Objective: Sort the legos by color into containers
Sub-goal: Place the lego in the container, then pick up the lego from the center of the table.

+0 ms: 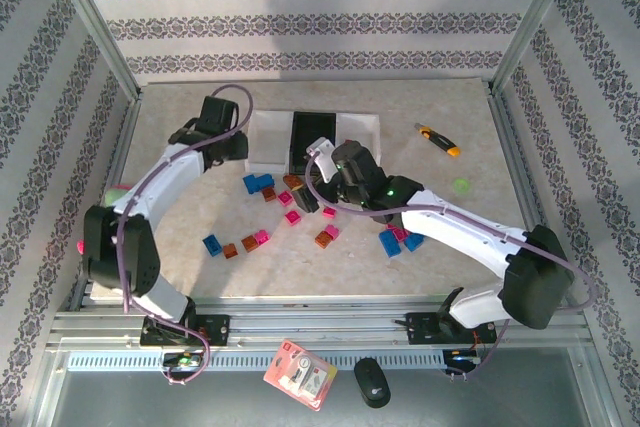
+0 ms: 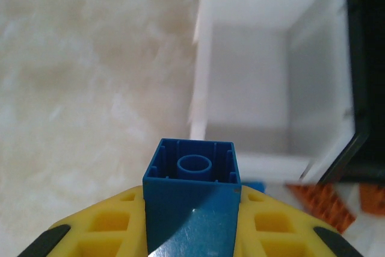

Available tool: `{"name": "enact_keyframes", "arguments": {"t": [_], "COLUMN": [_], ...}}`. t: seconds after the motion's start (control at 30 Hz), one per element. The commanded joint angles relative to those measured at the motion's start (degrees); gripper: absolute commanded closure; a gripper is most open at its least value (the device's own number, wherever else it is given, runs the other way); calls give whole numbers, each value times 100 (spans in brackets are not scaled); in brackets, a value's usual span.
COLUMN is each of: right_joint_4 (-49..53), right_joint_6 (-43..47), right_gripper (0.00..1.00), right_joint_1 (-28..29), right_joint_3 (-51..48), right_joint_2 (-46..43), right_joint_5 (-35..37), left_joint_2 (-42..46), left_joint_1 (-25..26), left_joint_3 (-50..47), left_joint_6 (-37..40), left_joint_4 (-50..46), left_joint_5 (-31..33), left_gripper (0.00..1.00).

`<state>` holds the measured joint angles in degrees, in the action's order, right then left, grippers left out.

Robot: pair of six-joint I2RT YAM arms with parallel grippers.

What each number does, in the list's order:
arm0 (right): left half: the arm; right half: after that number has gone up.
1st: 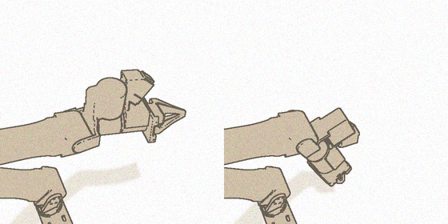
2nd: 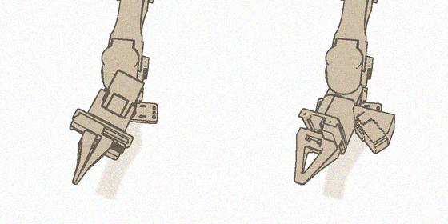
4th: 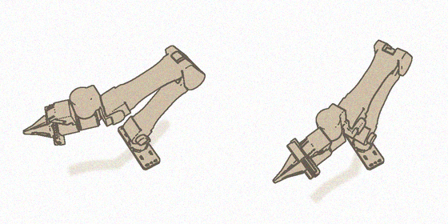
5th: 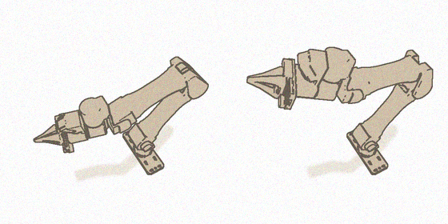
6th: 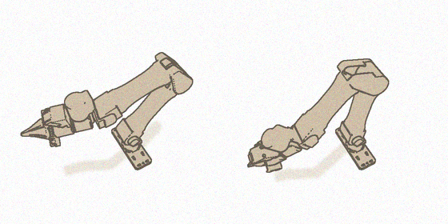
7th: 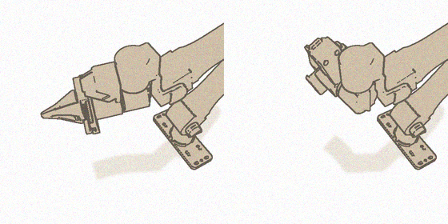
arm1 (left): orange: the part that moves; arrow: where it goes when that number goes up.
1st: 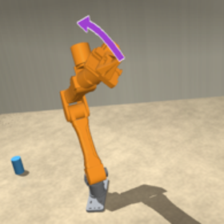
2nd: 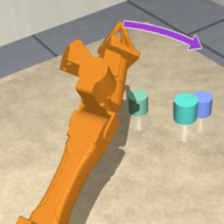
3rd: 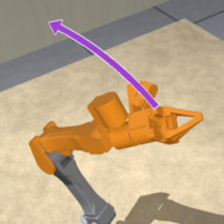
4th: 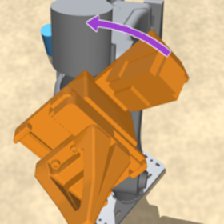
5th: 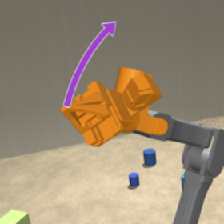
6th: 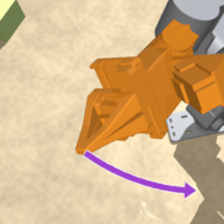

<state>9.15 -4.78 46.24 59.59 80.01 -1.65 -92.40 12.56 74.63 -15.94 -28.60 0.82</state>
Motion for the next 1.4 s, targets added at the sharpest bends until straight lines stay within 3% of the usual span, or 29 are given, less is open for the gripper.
{"name": "enact_keyframes", "arguments": {"t": [0.0,0.17,0.4,0.5,0.67,0.83,0.93,1.13,1.37], "right_joint_4": [-136,-46,38,181,610,1309,1535,1800,2111], "right_joint_6": [-186,-232,-320,-464,-1081,-1562,-1973,-2795,-3325], "right_gripper": [4,4,4,5,8,7,7,6,8], "right_joint_1": [-58,-95,-189,-247,-449,-474,-470,-418,-325], "right_joint_3": [-171,-275,-409,-350,-168,165,299,569,968], "right_joint_2": [-184,-290,-449,-437,-138,399,760,1491,2244], "right_joint_5": [230,392,571,682,690,686,686,736,859], "left_joint_2": [-766,-1862,-2639,-2537,-1859,-822,-79,1360,2954], "left_joint_1": [110,186,194,210,255,268,344,781,1039], "left_joint_3": [638,1746,2541,2592,2216,1275,488,-836,-2207], "left_joint_6": [-18,210,239,245,461,1023,1494,2733,3345], "left_joint_4": [409,101,-303,-326,46,638,1009,810,467], "left_joint_5": [-121,-161,-286,-337,-368,-823,-1293,-1718,-2225], "left_gripper": [78,76,71,50,19,1,1,1,1]}}
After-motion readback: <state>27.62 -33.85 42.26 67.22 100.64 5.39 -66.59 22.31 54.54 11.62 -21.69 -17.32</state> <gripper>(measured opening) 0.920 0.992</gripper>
